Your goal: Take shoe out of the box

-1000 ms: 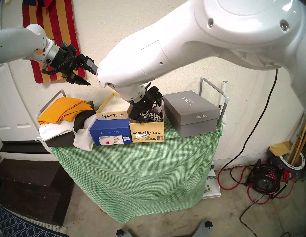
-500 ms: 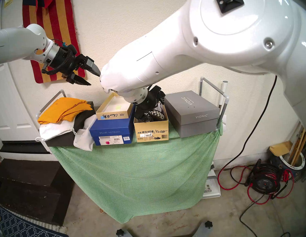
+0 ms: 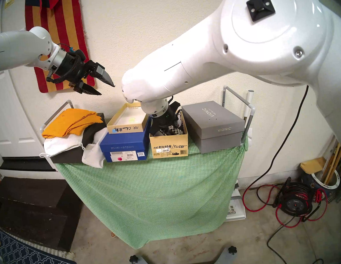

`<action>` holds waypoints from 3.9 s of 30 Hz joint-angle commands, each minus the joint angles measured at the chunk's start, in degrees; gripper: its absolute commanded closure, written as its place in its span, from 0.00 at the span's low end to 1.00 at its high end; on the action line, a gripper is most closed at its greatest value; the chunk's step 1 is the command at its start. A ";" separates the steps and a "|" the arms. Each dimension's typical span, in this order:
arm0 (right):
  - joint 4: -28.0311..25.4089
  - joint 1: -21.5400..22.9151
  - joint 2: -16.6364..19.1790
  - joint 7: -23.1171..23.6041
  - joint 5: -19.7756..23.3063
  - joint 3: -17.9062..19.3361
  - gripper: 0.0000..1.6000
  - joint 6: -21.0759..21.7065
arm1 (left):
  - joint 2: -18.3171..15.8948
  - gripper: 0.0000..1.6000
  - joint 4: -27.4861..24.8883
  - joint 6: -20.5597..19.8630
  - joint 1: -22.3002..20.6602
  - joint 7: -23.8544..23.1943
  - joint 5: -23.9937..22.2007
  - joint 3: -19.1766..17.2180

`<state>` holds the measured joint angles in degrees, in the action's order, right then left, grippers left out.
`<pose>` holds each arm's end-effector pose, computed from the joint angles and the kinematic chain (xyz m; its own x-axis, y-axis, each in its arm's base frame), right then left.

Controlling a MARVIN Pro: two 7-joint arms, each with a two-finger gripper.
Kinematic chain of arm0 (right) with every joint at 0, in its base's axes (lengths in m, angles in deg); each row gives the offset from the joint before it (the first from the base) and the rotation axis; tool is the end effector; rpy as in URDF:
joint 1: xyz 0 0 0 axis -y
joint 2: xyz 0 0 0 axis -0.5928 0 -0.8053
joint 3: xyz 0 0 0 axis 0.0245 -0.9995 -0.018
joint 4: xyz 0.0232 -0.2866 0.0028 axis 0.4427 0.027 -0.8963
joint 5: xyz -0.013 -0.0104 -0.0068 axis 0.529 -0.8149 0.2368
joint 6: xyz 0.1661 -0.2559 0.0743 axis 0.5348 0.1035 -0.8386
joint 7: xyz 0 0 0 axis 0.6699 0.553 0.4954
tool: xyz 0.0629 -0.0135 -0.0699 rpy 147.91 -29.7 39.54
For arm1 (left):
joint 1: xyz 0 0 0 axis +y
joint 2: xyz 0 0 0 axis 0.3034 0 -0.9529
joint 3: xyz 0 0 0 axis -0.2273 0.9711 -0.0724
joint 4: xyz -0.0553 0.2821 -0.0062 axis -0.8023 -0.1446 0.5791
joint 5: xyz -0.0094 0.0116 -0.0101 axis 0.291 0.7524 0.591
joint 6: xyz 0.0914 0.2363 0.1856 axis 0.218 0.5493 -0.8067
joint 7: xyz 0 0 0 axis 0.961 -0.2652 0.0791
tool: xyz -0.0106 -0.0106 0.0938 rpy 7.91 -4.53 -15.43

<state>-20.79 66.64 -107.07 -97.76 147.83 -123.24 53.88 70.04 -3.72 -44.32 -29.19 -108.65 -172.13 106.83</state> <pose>0.5165 0.2524 -0.0727 0.7290 0.6608 0.1787 0.5096 -0.6982 0.5028 0.5307 0.1372 0.0909 0.8297 -0.0791 0.5526 -0.3624 -0.8293 0.4254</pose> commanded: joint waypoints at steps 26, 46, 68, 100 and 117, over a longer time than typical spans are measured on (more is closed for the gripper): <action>5.08 4.18 -6.19 11.69 -7.71 -9.63 1.00 -0.09 | 0.03 0.00 -0.09 -0.02 0.02 0.03 0.05 0.03; 5.10 10.59 -6.19 11.32 -7.82 -10.90 1.00 -0.09 | 0.03 0.00 -0.08 -0.02 0.03 0.02 0.05 0.02; 5.36 13.22 -6.19 11.13 -12.15 -10.18 1.00 -0.09 | 0.03 0.00 -0.08 -0.03 0.03 0.02 0.05 0.02; -13.10 21.80 -4.72 2.38 -3.73 -9.47 1.00 -0.09 | 0.02 0.00 -0.08 -0.03 0.03 0.03 0.06 0.01; -29.06 23.83 2.11 1.83 -1.10 -15.31 1.00 -3.40 | 0.02 0.00 -0.07 -0.03 0.04 0.02 0.05 0.01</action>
<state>-44.14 90.00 -109.56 -95.99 146.73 -135.71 53.66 70.02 -3.71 -44.32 -29.19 -108.65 -172.13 106.81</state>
